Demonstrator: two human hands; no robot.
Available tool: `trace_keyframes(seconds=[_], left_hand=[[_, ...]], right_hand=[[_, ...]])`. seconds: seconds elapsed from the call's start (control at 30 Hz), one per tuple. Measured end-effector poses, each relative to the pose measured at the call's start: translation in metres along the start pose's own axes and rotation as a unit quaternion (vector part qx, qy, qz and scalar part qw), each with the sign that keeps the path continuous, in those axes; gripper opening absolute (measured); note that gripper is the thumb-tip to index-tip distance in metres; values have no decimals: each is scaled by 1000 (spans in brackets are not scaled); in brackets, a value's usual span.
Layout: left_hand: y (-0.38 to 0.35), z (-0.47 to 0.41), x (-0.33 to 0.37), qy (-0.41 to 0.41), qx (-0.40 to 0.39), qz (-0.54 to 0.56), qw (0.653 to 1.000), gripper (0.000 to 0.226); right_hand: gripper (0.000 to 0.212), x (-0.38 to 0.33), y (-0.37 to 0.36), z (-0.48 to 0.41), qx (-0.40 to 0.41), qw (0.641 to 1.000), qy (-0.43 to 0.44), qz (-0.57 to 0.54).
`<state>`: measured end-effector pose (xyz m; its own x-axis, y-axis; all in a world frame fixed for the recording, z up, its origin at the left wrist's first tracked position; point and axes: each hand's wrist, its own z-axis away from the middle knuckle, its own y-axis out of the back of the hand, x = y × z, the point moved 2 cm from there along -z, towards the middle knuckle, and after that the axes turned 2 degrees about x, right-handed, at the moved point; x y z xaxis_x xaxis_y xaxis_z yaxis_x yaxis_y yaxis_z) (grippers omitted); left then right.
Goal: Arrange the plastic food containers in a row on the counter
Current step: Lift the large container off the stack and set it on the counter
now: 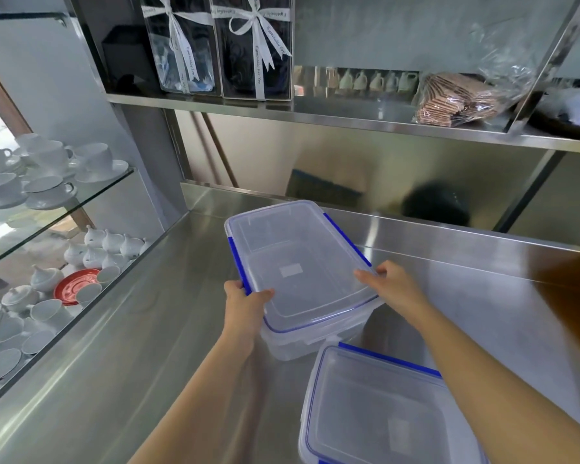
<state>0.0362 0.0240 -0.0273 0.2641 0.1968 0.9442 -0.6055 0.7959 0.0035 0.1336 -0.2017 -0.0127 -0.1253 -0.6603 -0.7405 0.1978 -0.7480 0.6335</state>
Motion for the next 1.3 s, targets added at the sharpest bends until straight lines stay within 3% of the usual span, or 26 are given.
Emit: trace_keyframes(seconds=[0.2,0.33,0.4,0.47,0.57,0.67,0.83,0.97,1.07,1.2,1.3], left_hand=[[39,-43,18,-22,-9,-59,998,27],[81,-64,29,-69,100,-240,963,32],[91,-54,31,-67,131,-212,966,37],[89,-39,29,-42,84,-175,980,41],[81,-23,18,67,-7,-100,993,49],[81,-22,15,82,-36,-67,994,49],[96,-40,23,46,32,-18,998,37],[108,-56,29,6,95,-47,994,29],[116,-71,34,-15,117,-50,992,26],[124,-83,33,-62,151,-60,985,36],[126,-83,29,-68,160,-74,982,44]], right_hand=[[35,-12,-17,17,-97,994,-13,-40],[32,-23,-33,22,-138,986,-35,-84],[47,-24,-36,20,-132,984,-45,-107],[67,-23,-39,18,-127,977,-66,-155],[51,-27,-49,20,-157,961,-68,-218],[44,-35,-63,25,-152,962,-54,-222],[46,-55,-92,27,-140,961,-36,-237],[42,-74,-115,19,-142,955,-29,-259],[55,-84,-133,9,-145,954,-31,-260],[89,-91,-150,3,-155,960,-23,-232],[85,-92,-149,4,-155,969,-13,-192]])
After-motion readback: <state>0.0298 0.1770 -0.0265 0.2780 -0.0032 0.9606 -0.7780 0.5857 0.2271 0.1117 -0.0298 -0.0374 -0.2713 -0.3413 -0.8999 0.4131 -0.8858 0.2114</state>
